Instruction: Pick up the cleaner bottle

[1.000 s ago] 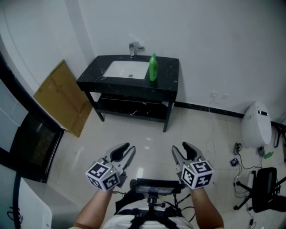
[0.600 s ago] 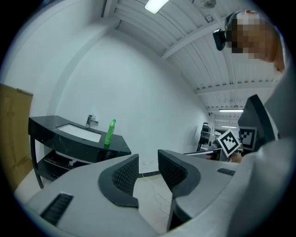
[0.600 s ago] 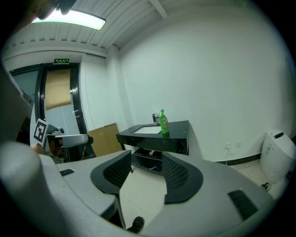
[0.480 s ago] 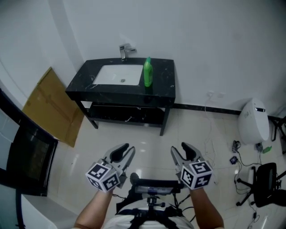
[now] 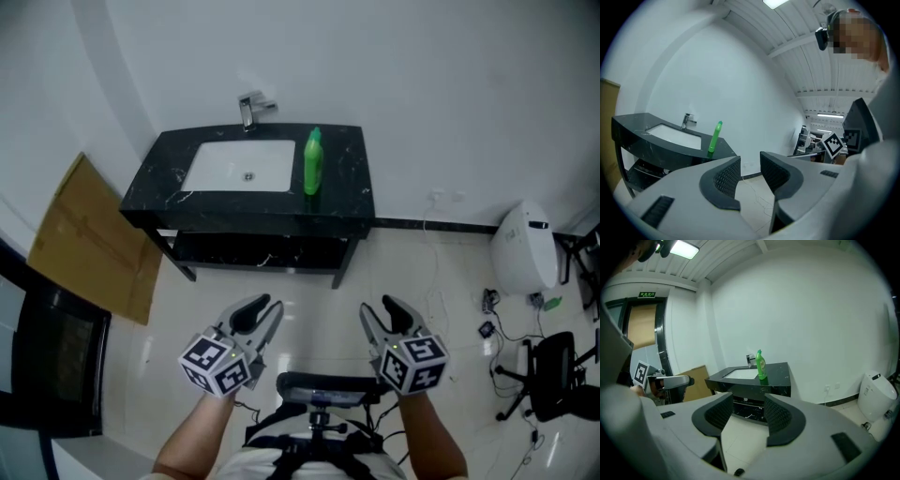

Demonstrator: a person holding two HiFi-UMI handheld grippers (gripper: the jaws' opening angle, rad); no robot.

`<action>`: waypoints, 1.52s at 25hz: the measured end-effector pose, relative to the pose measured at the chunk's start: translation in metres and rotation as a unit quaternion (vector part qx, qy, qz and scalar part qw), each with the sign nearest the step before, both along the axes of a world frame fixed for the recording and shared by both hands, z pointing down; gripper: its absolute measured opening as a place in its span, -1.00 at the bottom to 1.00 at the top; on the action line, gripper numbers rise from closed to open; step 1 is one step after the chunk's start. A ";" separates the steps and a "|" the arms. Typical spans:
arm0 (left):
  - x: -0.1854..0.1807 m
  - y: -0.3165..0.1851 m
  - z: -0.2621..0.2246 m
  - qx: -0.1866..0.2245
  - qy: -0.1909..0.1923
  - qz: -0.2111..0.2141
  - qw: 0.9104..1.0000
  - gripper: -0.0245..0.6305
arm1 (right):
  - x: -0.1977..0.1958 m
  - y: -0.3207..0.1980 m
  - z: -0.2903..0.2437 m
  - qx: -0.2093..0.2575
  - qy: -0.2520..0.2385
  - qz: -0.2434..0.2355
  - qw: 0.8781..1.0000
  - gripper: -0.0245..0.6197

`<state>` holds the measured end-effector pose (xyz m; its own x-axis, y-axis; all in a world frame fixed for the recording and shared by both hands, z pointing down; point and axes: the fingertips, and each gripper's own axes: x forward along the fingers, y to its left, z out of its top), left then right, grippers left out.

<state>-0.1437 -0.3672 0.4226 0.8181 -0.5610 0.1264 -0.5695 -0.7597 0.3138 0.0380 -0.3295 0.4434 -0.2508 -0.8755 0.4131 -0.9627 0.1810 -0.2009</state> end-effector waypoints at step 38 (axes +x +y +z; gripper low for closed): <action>0.038 -0.235 0.007 -0.001 -0.014 -0.038 0.999 -0.48 | 0.025 -0.254 0.001 0.000 -0.005 -0.055 0.998 -0.31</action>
